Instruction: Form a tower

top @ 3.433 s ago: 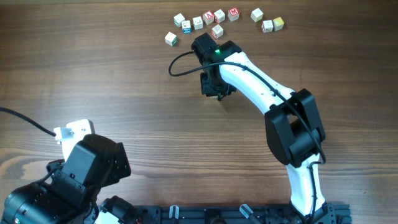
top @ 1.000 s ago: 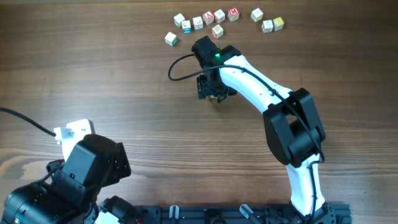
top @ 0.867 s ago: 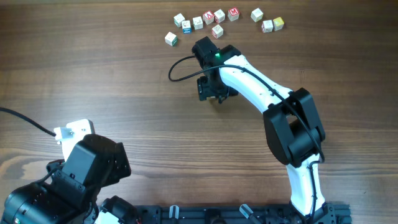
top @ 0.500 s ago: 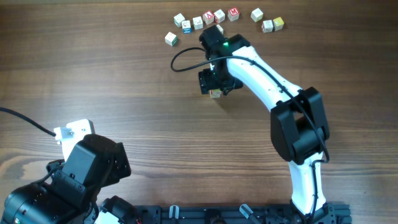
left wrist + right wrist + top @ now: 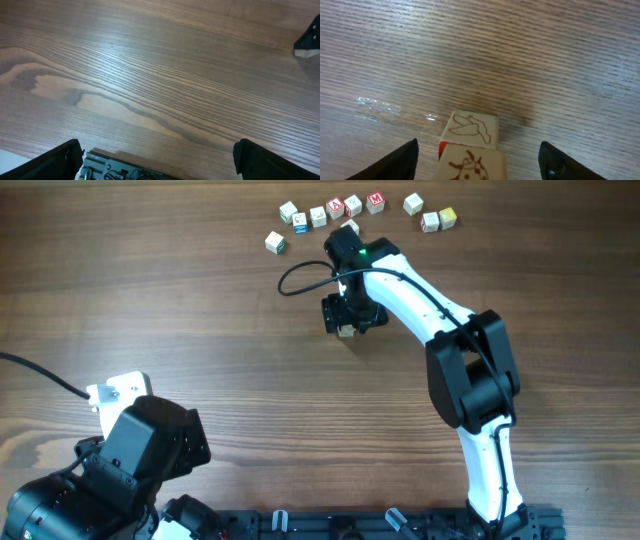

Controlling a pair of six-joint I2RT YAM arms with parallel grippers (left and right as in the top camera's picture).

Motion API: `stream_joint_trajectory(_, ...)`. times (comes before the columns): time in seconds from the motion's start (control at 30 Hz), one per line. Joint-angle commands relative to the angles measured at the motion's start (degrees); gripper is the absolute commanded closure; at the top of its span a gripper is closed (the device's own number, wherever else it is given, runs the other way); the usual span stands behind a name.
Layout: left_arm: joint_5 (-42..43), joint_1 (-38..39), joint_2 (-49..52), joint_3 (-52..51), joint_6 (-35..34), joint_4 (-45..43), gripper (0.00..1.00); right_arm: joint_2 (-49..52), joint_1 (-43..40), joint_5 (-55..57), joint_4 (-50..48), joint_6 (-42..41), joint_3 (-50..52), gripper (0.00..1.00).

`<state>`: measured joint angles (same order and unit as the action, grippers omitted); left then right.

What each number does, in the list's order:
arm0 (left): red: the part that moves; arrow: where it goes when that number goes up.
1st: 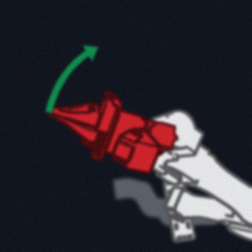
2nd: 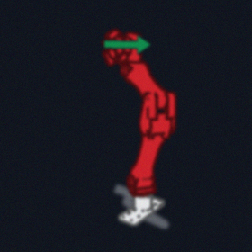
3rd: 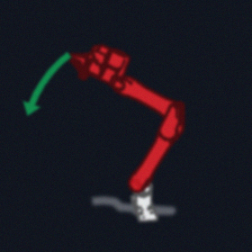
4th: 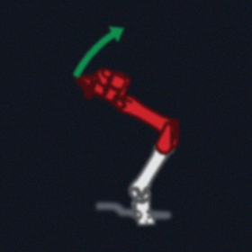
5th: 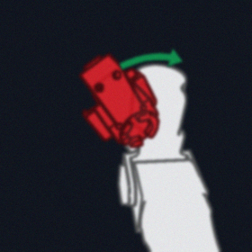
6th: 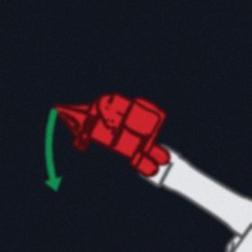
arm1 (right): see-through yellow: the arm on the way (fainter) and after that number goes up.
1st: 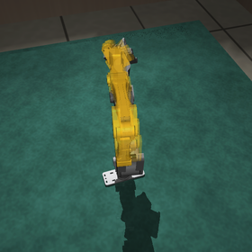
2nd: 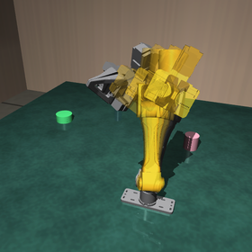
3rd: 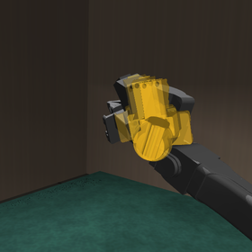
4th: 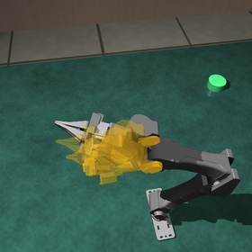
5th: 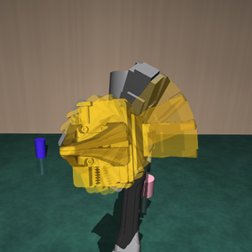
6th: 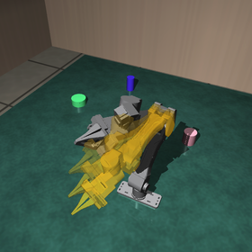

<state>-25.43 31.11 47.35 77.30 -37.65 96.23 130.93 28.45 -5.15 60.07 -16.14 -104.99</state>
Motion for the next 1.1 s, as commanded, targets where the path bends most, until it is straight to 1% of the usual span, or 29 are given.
stream_joint_trajectory(0.0, -0.09, -0.26, -0.04, -0.04, -0.55, -0.15, 0.0, 1.22, 0.52, -0.87, -0.24, 0.48, -0.76, 0.29)
stream_joint_trajectory(0.2, -0.09, -0.26, -0.04, -0.04, -0.55, -0.15, 0.0, 1.22, 0.57, -0.83, -0.26, 0.5, -0.76, 0.43)
stream_joint_trajectory(0.37, -0.09, -0.26, -0.04, -0.04, -0.55, -0.15, 0.0, 1.22, 0.57, -0.68, -0.07, 0.11, -0.76, 0.51)
stream_joint_trajectory(0.47, -0.09, -0.26, -0.04, -0.04, -0.57, -0.15, 0.0, 1.22, 0.61, -0.68, 0.28, -0.42, -0.76, 0.58)
stream_joint_trajectory(0.63, -0.09, -0.26, -0.04, -0.04, -0.55, -0.15, 0.0, 1.22, 1.25, -0.15, 0.39, -0.59, -0.76, 0.64)
stream_joint_trajectory(0.73, -0.09, -0.26, -0.04, -0.04, -0.55, -0.15, 0.0, 1.22, 1.97, 1.07, 0.37, -1.03, -0.76, 0.7)
stream_joint_trajectory(0.77, -0.09, -0.26, -0.04, -0.04, -0.55, -0.15, 0.0, 1.22, 2.12, 1.29, 0.37, -1.07, -0.76, 0.73)
stream_joint_trajectory(0.83, -0.09, -0.26, -0.04, -0.04, -0.55, -0.15, 0.0, 1.22, 2.34, 1.31, 0.31, -1.66, -0.79, 0.76)
stream_joint_trajectory(0.87, -0.09, -0.26, -0.04, -0.04, -0.55, -0.15, 0.0, 1.22, 2.36, 1.68, 0.04, -2.12, -0.79, 0.79)
stream_joint_trajectory(1.0, -0.09, -0.26, -0.04, -0.04, -0.57, -0.15, 0.0, 1.22, 2.34, 4.11, -0.46, -3.58, -1.09, 0.83)
stream_joint_trajectory(1.07, -0.09, -0.26, -0.04, -0.04, -0.55, -0.15, 0.0, 1.22, 2.34, 5.01, -0.35, -5.01, -1.66, 0.83)
